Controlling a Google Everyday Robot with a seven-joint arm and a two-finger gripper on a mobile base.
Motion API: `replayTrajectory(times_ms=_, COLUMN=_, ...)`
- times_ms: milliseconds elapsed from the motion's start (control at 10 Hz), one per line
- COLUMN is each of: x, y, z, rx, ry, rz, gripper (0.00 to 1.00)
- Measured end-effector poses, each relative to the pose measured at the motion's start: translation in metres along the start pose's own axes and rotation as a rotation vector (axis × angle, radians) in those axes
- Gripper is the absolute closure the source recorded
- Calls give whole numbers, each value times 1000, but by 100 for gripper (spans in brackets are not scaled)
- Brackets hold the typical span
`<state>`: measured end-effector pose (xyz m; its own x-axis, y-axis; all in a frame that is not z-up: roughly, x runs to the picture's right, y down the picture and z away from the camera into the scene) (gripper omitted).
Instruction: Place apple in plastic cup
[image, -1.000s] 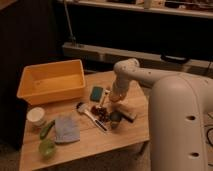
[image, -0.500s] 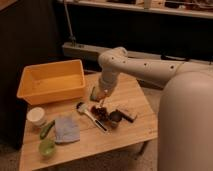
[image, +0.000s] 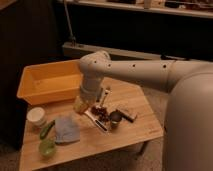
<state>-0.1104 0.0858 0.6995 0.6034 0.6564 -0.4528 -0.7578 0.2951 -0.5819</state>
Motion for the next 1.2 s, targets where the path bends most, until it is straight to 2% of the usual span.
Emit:
replayTrajectory(times_ms=200, x=3, y=6, z=1, rx=-8, ry=12, rz=-21, gripper=100)
replayTrajectory(times_ms=700, x=1, y=9, z=0, rx=-4, ry=2, rz=-30, gripper=100)
replayTrajectory(times_ms=900, x=-6, y=32, z=-8, rx=15, ry=-34, rz=-92, gripper=100)
replayTrajectory(times_ms=1200, x=-17, y=99, z=-4, rx=24, ry=-74, rz=-219, gripper=100)
